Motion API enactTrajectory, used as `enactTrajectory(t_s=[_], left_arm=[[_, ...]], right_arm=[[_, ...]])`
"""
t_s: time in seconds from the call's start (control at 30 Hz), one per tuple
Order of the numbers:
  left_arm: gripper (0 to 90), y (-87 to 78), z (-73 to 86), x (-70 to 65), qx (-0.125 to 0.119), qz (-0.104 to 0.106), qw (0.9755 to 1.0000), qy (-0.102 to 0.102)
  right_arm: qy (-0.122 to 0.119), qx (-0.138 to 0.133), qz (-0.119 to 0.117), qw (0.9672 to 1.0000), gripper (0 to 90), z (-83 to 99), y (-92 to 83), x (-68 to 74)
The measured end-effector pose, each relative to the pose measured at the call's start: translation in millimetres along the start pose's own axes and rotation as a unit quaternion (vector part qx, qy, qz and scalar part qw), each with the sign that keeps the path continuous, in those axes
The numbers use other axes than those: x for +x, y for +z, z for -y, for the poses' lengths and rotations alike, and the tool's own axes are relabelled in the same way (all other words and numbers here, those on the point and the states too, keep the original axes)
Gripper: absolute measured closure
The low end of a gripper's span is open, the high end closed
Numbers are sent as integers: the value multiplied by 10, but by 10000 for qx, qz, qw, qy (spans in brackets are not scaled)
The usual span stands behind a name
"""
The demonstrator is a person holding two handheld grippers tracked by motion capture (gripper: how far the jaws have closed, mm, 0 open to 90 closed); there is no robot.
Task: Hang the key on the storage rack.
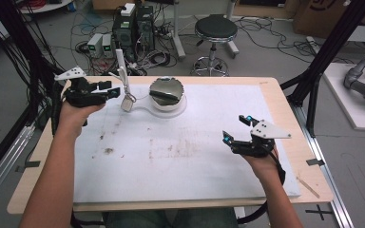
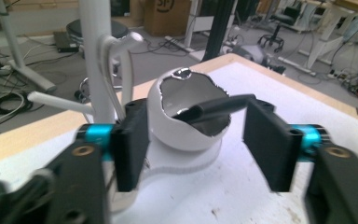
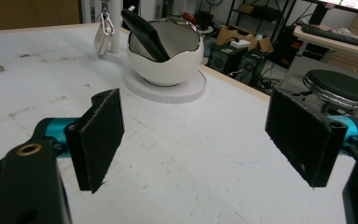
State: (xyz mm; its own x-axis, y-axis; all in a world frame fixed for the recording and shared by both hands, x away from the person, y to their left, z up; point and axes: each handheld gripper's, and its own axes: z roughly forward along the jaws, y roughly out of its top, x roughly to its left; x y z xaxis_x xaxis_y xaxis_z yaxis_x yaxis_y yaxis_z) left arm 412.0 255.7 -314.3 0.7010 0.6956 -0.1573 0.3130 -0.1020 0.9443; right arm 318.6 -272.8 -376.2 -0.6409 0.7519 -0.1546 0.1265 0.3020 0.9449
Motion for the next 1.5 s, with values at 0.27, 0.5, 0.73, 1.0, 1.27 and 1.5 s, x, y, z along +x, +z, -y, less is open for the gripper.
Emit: enactTrajectory(t_s=[0.27, 0.5, 0.73, 1.0, 1.27, 1.5], left_arm=[[310, -192, 280, -361, -67, 339, 9992, 211], [243, -306, 551, -530, -15, 559, 9975, 420], [223, -307, 654, -546, 55, 453, 9981, 419], [221, -253, 704, -597, 162, 545, 9972, 492], [221, -209, 741, -590, 223, 538, 9972, 478], [221, -198, 753, -580, 229, 536, 9972, 475]], right_arm=[[22, 1, 22, 10000, 198, 12, -14, -44], [22, 85, 60, 9999, 197, 46, -4, -52], [51, 220, 57, 9997, 198, 79, 31, -45], [87, 248, 73, 9996, 197, 111, 18, -46], [138, 225, 84, 9996, 197, 128, 11, -82], [158, 219, 101, 9996, 197, 135, -3, -99]])
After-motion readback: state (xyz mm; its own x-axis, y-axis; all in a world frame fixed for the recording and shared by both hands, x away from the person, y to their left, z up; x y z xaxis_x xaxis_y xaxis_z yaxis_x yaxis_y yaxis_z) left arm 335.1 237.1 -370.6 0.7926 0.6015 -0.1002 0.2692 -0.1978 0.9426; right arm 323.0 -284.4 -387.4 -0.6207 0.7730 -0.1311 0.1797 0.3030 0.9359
